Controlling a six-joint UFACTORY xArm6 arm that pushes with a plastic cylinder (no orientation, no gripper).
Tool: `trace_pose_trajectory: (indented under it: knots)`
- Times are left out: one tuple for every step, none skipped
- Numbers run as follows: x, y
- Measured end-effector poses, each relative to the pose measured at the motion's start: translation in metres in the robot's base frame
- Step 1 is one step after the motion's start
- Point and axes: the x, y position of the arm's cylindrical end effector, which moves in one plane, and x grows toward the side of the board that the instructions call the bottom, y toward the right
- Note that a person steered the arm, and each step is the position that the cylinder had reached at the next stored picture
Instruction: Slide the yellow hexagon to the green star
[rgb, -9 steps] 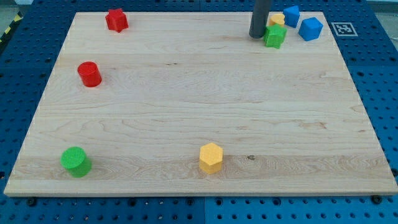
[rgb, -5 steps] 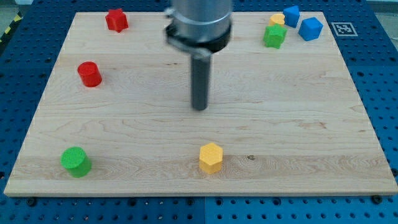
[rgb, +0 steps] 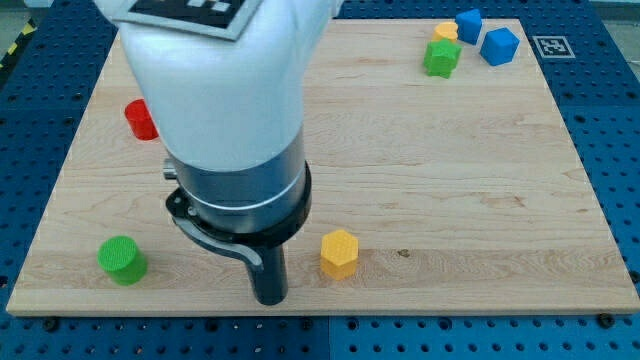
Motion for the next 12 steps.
trace_pose_trajectory:
  knots:
    - [-0.003, 0.021]
    - [-0.015, 0.05]
    - [-0.027, 0.071]
    - [-0.044, 0.092]
    - [-0.068, 0.11]
    - [-0.095, 0.123]
    - [-0.126, 0.137]
    - [-0.156, 0.158]
    - [-0.187, 0.185]
    - [-0.22, 0.209]
    - [-0.253, 0.23]
    - [-0.253, 0.232]
